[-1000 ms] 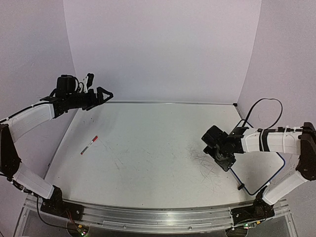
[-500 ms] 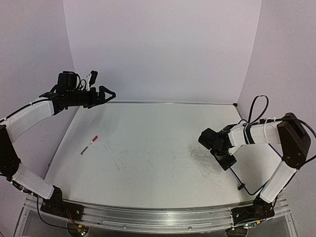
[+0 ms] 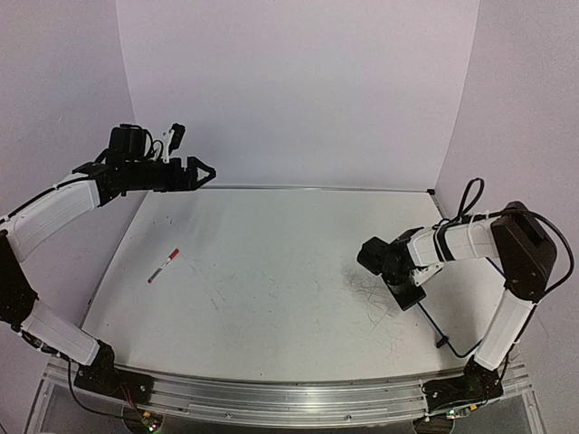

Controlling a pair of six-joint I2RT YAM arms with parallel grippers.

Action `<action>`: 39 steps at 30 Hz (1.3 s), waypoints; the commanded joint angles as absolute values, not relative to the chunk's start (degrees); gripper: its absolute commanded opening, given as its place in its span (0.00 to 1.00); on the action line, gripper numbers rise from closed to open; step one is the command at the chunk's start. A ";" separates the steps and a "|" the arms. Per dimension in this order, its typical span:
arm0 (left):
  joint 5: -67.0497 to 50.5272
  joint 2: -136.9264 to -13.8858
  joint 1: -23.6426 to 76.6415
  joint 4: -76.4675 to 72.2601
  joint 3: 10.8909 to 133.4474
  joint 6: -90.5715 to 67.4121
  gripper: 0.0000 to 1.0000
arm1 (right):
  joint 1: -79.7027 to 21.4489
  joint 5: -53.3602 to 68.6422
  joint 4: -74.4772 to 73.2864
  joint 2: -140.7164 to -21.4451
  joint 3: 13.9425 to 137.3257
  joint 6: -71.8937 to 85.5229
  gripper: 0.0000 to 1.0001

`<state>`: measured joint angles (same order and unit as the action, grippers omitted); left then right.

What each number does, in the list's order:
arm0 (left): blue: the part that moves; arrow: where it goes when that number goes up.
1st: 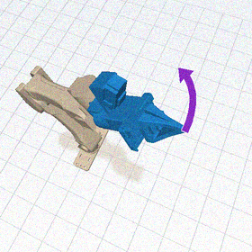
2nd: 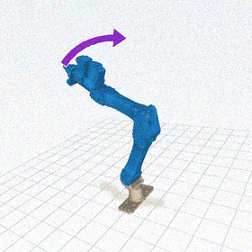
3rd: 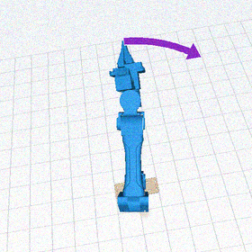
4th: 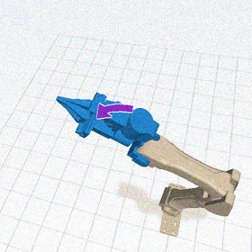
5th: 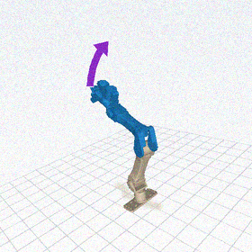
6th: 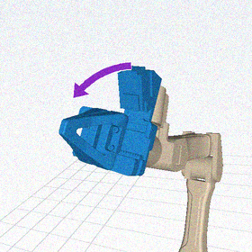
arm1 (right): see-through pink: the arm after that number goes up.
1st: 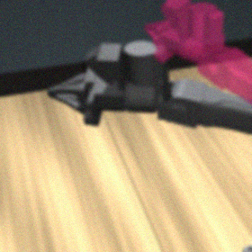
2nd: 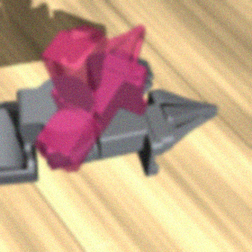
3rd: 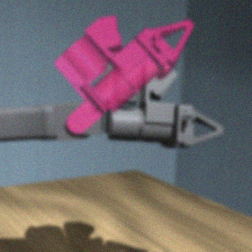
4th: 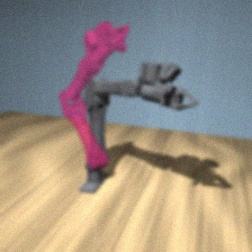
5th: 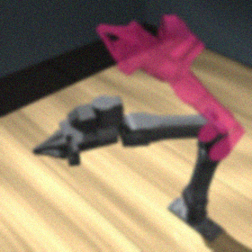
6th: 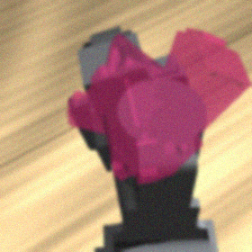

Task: Write a sentence on the whiteboard
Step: Pick up the whiteboard stand from the corner of the board.

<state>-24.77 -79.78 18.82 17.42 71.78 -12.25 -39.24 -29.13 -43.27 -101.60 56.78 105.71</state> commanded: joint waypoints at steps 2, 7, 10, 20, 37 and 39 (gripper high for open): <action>-18.91 -77.48 19.45 18.08 70.38 -8.39 0.99 | -39.11 -31.09 -44.70 -104.36 59.40 108.43 0.54; -15.94 -76.69 20.04 18.75 69.87 -7.56 0.99 | -39.11 -31.20 -44.55 -105.78 59.23 109.24 0.45; -15.37 -76.40 20.26 18.96 69.59 -7.15 0.99 | -39.11 -31.66 -44.39 -106.60 59.48 108.55 0.42; -13.95 -75.80 20.57 19.22 69.36 -6.84 0.99 | -39.24 -32.81 -44.38 -106.39 59.81 106.85 0.23; -8.06 -73.50 20.58 19.03 68.04 -7.03 0.99 | -46.58 -39.23 -46.33 -110.32 66.72 97.43 0.04; -7.54 -72.97 20.57 18.67 67.69 -7.05 0.99 | -47.97 -40.39 -44.81 -111.40 68.34 92.93 0.04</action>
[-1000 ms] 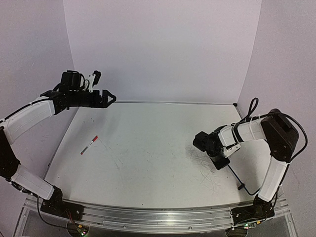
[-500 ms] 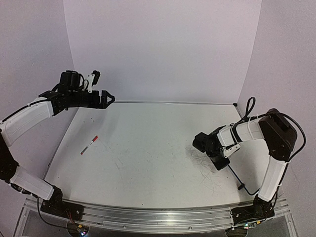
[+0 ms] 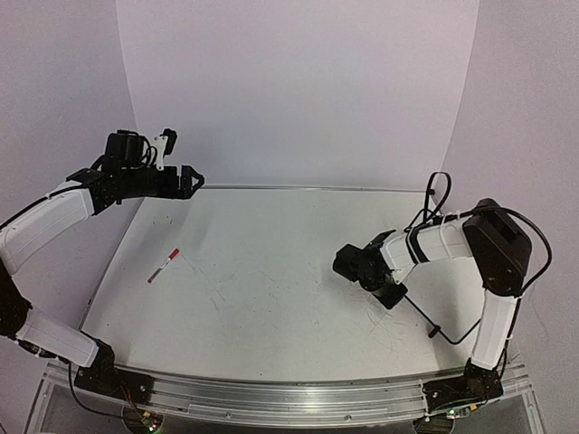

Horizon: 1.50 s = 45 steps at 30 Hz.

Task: Write a sentence on the whiteboard
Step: Pick up the whiteboard stand from the corner of the board, then move the whiteboard stand to the center of the board.

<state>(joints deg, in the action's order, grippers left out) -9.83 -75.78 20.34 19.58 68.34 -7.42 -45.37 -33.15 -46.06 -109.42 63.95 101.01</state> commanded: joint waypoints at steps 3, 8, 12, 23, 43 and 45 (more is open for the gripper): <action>-6.42 -71.82 20.57 17.93 66.99 -7.03 0.99 | -50.58 -41.15 -40.74 -112.24 70.21 84.21 0.03; -4.87 -69.89 20.57 16.60 65.69 -7.12 0.99 | -54.24 -38.13 -29.40 -112.18 71.09 63.53 0.00; -3.48 -68.27 20.58 15.44 64.55 -7.07 0.99 | -56.88 -29.64 -18.09 -111.79 69.42 48.27 0.00; -0.88 -65.91 20.39 13.08 62.32 -6.87 0.99 | -65.41 -21.42 -9.92 -115.24 72.46 32.20 0.00; -0.56 -66.69 19.78 12.48 61.72 -6.88 0.99 | -70.37 -24.33 -18.02 -116.38 75.46 46.29 0.00; -0.76 -66.94 19.70 12.45 61.78 -6.93 0.99 | -70.48 -23.82 -18.93 -115.72 74.76 47.98 0.00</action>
